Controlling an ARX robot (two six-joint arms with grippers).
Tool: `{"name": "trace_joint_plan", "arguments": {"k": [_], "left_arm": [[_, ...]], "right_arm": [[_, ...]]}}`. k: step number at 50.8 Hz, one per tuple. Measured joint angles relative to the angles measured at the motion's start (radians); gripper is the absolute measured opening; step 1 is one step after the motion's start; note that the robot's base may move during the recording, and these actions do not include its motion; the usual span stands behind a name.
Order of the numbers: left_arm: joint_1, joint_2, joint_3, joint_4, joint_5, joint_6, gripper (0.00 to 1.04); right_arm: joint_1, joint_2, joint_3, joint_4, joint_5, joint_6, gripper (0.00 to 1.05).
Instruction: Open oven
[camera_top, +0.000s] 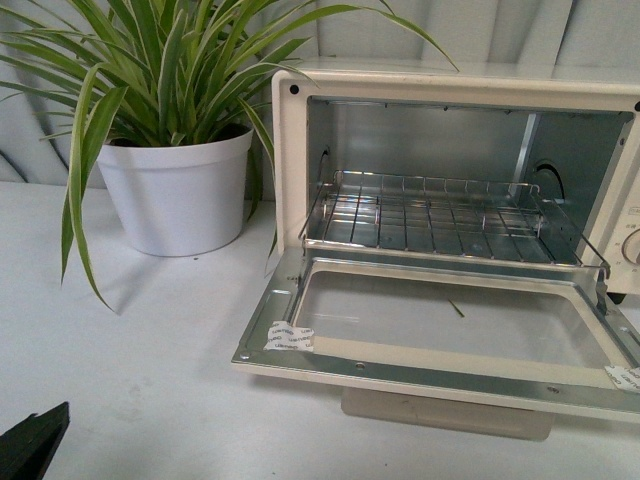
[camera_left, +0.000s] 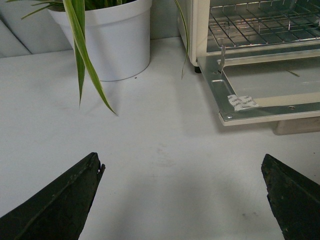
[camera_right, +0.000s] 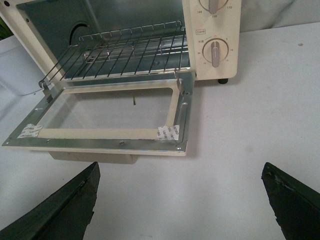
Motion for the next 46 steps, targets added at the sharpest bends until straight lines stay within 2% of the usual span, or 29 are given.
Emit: {"name": "trace_joint_plan", "arguments": {"k": [19,22,25,29,32,38,41,43,44,46], "left_arm": [[0.0,-0.03,-0.016,-0.012,-0.005,-0.013,0.98],[0.002,-0.011,-0.051,0.105,-0.092,-0.023,0.9],[0.026,-0.021,-0.079,0.16,-0.101,-0.029,0.83],[0.111,-0.129,-0.088,0.103,-0.044,-0.036,0.67],[0.186,-0.239,-0.088,0.01,0.033,-0.039,0.52],[0.299,-0.365,-0.088,-0.111,0.138,-0.046,0.27],[0.343,-0.408,-0.088,-0.151,0.184,-0.046,0.16],[0.377,-0.436,-0.088,-0.179,0.215,-0.046,0.07],[0.394,-0.451,-0.088,-0.192,0.229,-0.05,0.04],[0.414,-0.492,-0.088,-0.233,0.245,-0.05,0.04]], "right_arm": [[-0.005,-0.012,-0.011,0.01,0.003,0.0,0.95],[-0.002,-0.016,-0.016,0.022,0.017,-0.005,0.95],[-0.006,-0.055,-0.064,0.136,0.053,-0.057,0.87],[-0.082,-0.106,-0.116,0.233,0.011,-0.135,0.72],[-0.113,-0.122,-0.125,0.249,0.019,-0.168,0.58],[-0.114,-0.132,-0.146,0.249,0.007,-0.193,0.31],[-0.114,-0.138,-0.152,0.251,0.01,-0.196,0.23],[-0.114,-0.143,-0.157,0.253,0.01,-0.198,0.12],[-0.114,-0.145,-0.158,0.253,0.01,-0.2,0.08],[-0.114,-0.149,-0.163,0.253,0.01,-0.203,0.01]]}}
